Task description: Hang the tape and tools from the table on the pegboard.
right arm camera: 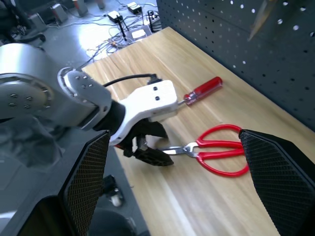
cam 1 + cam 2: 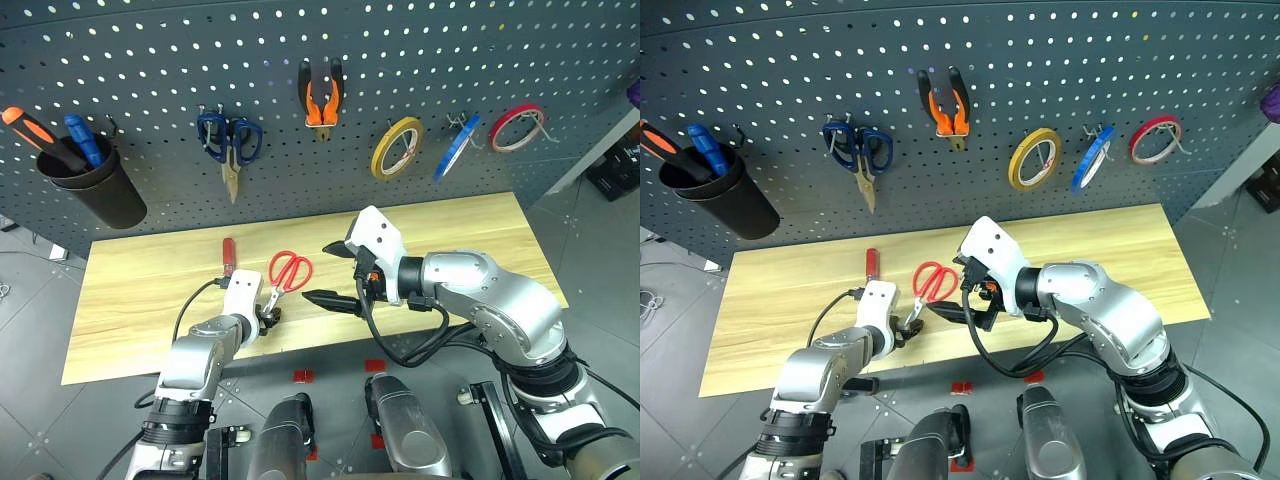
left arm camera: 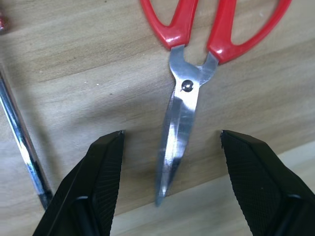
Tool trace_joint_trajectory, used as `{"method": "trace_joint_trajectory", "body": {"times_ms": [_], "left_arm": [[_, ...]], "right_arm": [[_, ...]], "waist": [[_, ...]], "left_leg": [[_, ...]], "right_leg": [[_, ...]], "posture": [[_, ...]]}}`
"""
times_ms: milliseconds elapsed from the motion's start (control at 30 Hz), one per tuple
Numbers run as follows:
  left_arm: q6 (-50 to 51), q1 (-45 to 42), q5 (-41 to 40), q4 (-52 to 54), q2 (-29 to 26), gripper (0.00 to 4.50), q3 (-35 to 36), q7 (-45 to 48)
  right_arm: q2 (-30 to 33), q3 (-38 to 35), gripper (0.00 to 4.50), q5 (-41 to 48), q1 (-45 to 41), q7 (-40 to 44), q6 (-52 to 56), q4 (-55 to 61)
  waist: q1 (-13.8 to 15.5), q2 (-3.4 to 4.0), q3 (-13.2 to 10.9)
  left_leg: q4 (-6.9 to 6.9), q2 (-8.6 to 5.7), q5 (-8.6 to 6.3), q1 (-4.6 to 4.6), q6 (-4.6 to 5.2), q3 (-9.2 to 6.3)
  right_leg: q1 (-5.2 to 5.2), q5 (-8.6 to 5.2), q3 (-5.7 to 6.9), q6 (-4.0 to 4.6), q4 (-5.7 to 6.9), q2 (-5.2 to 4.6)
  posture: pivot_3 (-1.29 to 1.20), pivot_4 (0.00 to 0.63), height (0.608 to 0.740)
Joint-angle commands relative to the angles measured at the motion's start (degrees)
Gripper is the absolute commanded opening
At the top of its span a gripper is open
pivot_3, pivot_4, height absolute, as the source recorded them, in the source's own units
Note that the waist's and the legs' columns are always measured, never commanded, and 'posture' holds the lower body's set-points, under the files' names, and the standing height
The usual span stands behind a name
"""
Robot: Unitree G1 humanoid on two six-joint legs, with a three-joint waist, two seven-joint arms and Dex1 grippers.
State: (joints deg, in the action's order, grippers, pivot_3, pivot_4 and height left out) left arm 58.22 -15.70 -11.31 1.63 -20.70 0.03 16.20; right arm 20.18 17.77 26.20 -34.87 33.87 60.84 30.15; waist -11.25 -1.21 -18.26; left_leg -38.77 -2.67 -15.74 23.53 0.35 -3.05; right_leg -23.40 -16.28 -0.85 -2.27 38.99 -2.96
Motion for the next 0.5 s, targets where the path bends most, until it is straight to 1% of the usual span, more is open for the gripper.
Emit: {"method": "trace_joint_trajectory", "body": {"times_ms": [33, 300, 400, 500], "left_arm": [[-0.99, -2.55, -0.06, -5.63, -2.19, 3.29, -4.29, 6.08], [-6.5, -7.13, 3.64, -16.81, -4.65, 3.29, -12.64, 14.11], [-7.61, -7.15, 5.07, -19.18, -5.52, 2.68, -14.58, 16.49], [-8.1, -6.63, 6.28, -20.5, -6.07, 1.82, -15.52, 17.84]], "right_arm": [[-1.48, -1.37, 4.5, 2.27, -0.59, -1.31, 2.31, 2.31], [-3.23, -3.21, 4.5, 7.32, 0.61, -1.97, 7.76, 3.56], [-5.12, -5.46, 4.5, 9.64, 1.35, -3.25, 10.24, 3.42], [-6.84, -8.17, 4.5, 11.88, 1.93, -4.31, 12.52, 2.8]], "waist": [[0.06, 0.0, 0.0], [0.24, 0.12, 0.06], [0.25, 0.17, 0.1], [0.17, 0.22, 0.13]], "left_leg": [[0.0, 0.0, 0.0, 0.0, 0.0, 0.0], [0.0, 0.0, 0.0, 0.0, 0.0, 0.0], [0.01, 0.0, 0.0, -0.08, 0.0, -0.01], [0.04, 0.0, 0.0, -0.1, 0.0, 0.0]], "right_leg": [[-0.01, 0.0, 0.0, 0.0, 0.0, 0.0], [0.0, 0.03, -0.01, 0.05, -0.01, -0.04], [0.07, 0.03, -0.01, 0.06, -0.01, -0.05], [0.08, 0.03, -0.02, 0.06, -0.03, -0.06]], "posture": [[-0.35, 0.34, 0.74], [-0.37, 0.343, 0.74], [-0.37, 0.342, 0.74], [-0.37, 0.342, 0.74]]}}
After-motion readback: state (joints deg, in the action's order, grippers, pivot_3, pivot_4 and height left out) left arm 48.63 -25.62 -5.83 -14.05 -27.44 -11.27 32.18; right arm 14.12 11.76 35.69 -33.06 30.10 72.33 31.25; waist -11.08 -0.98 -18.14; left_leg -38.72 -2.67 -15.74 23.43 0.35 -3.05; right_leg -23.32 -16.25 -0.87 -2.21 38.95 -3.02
